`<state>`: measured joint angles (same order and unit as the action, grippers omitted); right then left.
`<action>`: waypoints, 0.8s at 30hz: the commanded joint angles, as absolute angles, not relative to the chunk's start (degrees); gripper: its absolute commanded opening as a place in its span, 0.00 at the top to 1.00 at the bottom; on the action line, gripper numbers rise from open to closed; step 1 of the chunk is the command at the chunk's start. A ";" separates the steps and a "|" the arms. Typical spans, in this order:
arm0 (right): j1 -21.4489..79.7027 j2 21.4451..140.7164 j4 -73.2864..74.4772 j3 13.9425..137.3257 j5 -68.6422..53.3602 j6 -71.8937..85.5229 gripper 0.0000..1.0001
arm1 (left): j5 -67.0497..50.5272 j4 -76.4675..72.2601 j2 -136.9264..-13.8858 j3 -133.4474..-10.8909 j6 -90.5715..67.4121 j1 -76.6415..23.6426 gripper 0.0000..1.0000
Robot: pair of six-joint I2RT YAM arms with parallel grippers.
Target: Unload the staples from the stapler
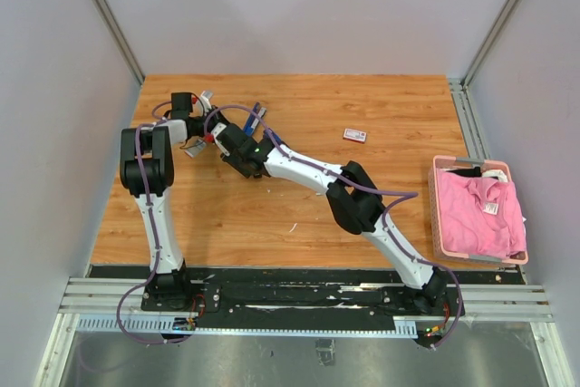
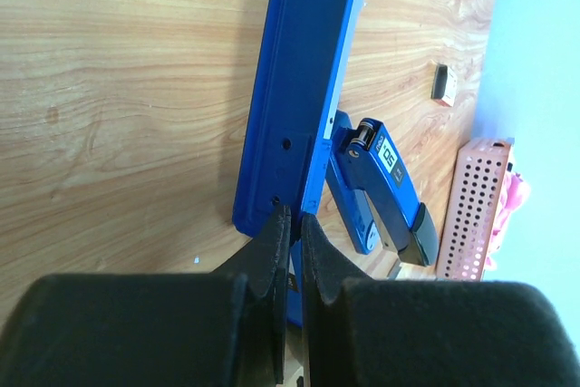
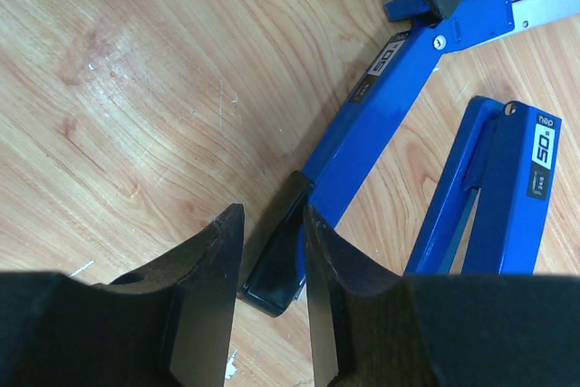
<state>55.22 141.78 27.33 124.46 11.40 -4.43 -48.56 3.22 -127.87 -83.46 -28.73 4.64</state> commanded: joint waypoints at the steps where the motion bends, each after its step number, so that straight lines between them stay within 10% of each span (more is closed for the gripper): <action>1: 56.56 144.23 29.69 125.12 15.91 -1.79 0.66 | -38.31 7.32 -129.94 -80.49 -26.08 5.70 1.00; 24: 53.33 140.69 30.10 127.16 16.54 -3.38 0.48 | -38.59 6.68 -130.26 -80.39 -26.28 5.72 1.00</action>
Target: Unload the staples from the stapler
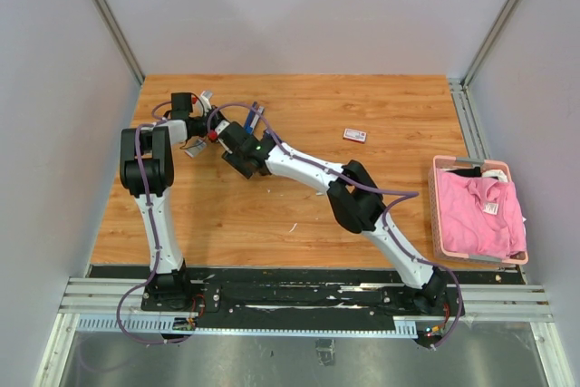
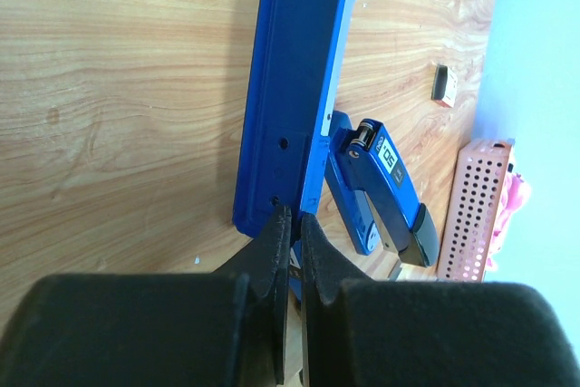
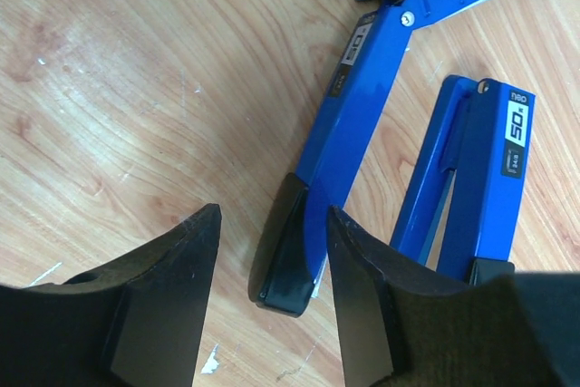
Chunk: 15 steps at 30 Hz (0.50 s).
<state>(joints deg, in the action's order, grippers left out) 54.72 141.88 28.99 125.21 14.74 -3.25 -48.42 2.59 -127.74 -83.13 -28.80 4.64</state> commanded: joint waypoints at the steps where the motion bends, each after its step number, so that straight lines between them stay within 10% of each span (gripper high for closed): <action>1: 53.15 140.67 30.06 127.09 16.60 -3.42 0.48 | -38.74 6.70 -130.30 -80.42 -26.24 5.79 1.00; 15: 51.53 138.03 30.14 118.61 11.31 0.46 0.47 | -38.74 6.70 -130.26 -80.42 -26.36 5.87 1.00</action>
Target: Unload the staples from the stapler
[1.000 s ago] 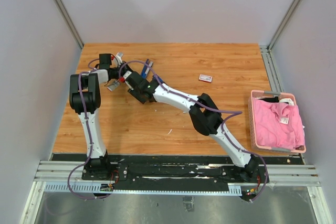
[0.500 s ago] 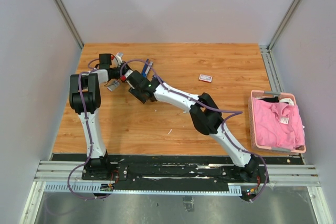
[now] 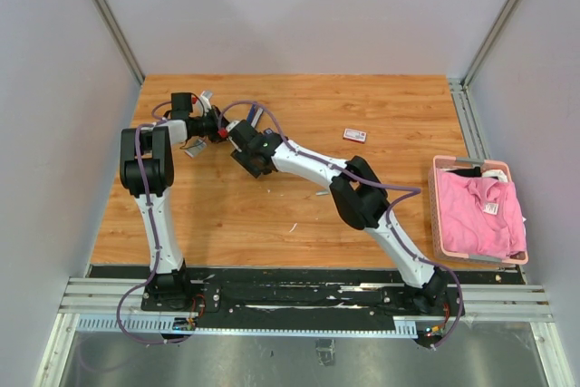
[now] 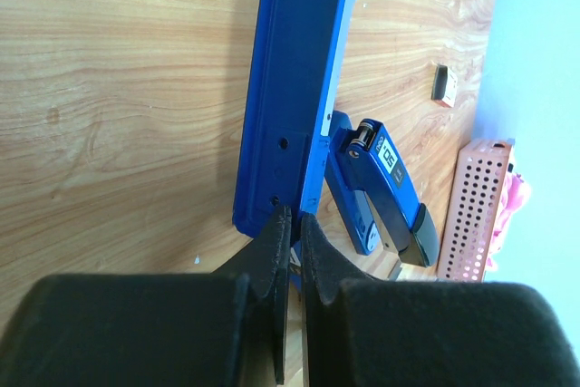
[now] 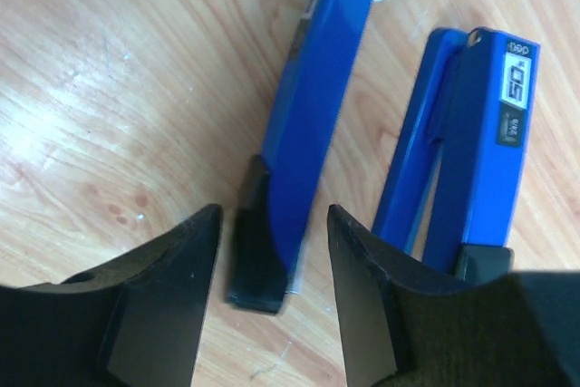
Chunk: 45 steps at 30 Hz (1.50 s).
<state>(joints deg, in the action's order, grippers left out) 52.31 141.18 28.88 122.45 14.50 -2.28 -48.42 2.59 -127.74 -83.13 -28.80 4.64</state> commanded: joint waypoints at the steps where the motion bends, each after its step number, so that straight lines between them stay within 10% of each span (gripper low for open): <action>1: 51.51 137.51 29.84 117.32 10.49 0.77 0.47 | -38.75 6.68 -130.31 -80.42 -26.37 5.84 1.00; 13: 51.64 134.96 27.48 114.70 18.03 -4.05 0.84 | -40.85 3.85 -129.92 -79.14 -28.60 6.20 0.96; 30: 56.56 131.68 13.55 110.02 38.50 -28.63 0.89 | -44.52 0.82 -125.34 -79.21 -31.62 6.23 0.61; 45: 60.56 131.12 0.32 106.49 45.24 -45.63 0.89 | -46.68 1.89 -122.36 -79.57 -30.94 6.38 0.53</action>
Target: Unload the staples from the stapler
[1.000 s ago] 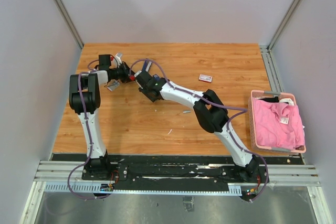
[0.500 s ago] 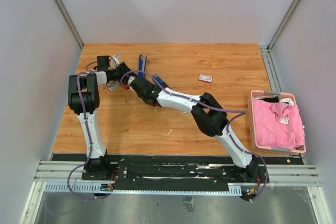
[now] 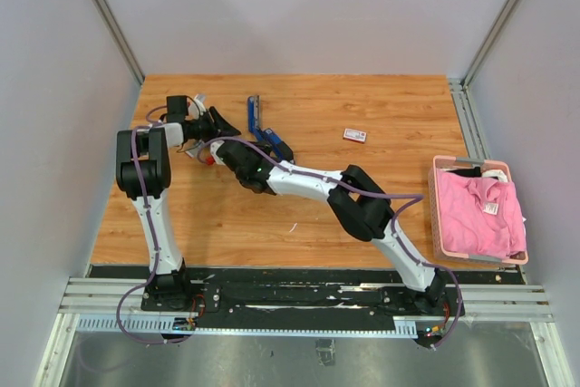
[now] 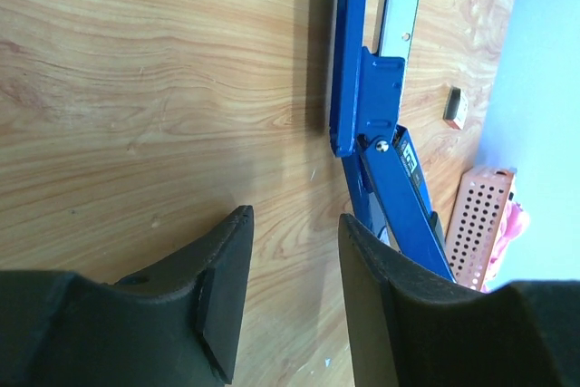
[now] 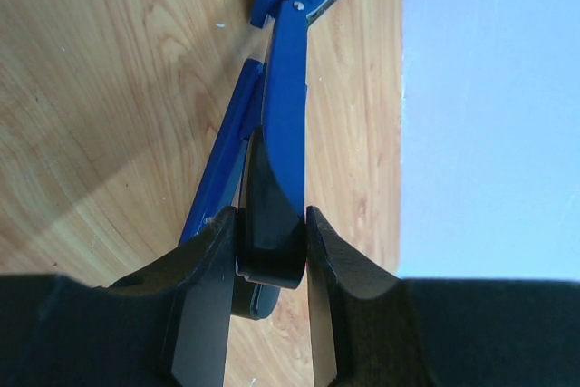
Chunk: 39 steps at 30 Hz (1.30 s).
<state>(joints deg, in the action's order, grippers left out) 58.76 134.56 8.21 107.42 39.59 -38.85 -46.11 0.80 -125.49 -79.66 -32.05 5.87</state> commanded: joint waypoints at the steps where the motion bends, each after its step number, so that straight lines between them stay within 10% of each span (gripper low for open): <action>1: 60.84 131.26 -0.20 106.17 45.26 -46.25 0.89 | -46.80 1.97 -122.31 -79.75 -30.89 6.39 0.52; 39: 70.56 142.43 -8.91 105.42 49.84 -65.50 0.81 | -46.11 11.48 -123.13 -91.24 -27.34 6.74 0.49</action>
<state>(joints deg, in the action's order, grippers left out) 68.18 139.59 -7.33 103.35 47.62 -59.70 -46.17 8.95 -124.88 -89.34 -29.12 6.17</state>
